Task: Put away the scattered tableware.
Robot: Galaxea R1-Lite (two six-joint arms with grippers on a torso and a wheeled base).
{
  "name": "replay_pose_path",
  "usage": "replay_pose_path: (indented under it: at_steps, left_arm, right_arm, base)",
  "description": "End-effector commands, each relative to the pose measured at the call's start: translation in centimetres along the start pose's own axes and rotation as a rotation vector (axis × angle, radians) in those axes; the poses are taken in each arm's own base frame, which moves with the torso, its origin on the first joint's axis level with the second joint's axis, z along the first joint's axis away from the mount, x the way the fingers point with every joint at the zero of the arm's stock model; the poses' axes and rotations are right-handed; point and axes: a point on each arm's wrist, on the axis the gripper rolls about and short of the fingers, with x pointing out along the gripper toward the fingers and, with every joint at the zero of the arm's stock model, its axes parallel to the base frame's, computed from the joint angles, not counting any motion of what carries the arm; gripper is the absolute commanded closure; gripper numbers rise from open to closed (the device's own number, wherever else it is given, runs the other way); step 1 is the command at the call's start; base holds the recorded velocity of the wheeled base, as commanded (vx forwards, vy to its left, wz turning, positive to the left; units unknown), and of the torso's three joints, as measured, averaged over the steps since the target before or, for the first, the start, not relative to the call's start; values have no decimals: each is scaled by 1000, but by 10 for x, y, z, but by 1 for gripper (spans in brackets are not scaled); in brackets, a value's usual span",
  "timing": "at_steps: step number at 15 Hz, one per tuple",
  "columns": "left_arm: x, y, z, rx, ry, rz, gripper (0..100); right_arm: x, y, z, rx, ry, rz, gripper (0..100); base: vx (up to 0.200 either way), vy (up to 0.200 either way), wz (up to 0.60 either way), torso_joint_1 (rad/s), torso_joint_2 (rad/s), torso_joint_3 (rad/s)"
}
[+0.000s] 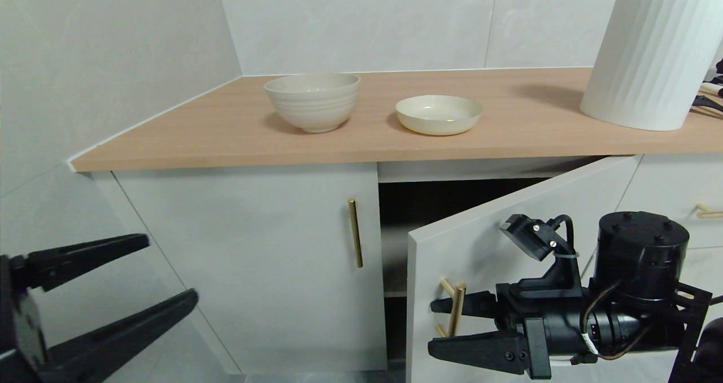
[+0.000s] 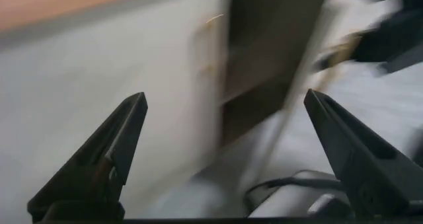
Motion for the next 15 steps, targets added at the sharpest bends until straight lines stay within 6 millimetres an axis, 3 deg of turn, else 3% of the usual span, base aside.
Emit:
replay_pose_path:
  at_steps: [1,2,3,6,9,11,15]
  left_arm:
    - [53,-8,-2,-13,76,-136,0]
    - [62,-10,-1,-8,74,-153,100]
    - [80,-15,-5,3,86,-188,100]
    - [99,-14,-27,-12,153,-191,100]
    - [114,-13,-26,-20,118,-189,100]
    - [144,-12,-27,-46,139,-195,100]
    - [180,-24,-62,-75,252,-261,100]
  right_arm:
    - [1,5,0,-9,2,16,0]
    - [1,5,0,-12,2,18,0]
    - [1,5,0,-12,1,17,0]
    - [1,5,0,-12,3,18,0]
    - [0,4,-3,-7,8,13,0]
    - [-1,3,-5,-27,12,11,0]
    - [-2,4,-5,-55,4,3,0]
  base:
    - [0,0,0,0,0,0]
    - [0,0,0,0,0,0]
    - [0,0,0,0,0,0]
    - [0,0,0,0,0,0]
    - [0,0,0,0,0,0]
    - [0,0,0,0,0,0]
    - [0,0,0,0,0,0]
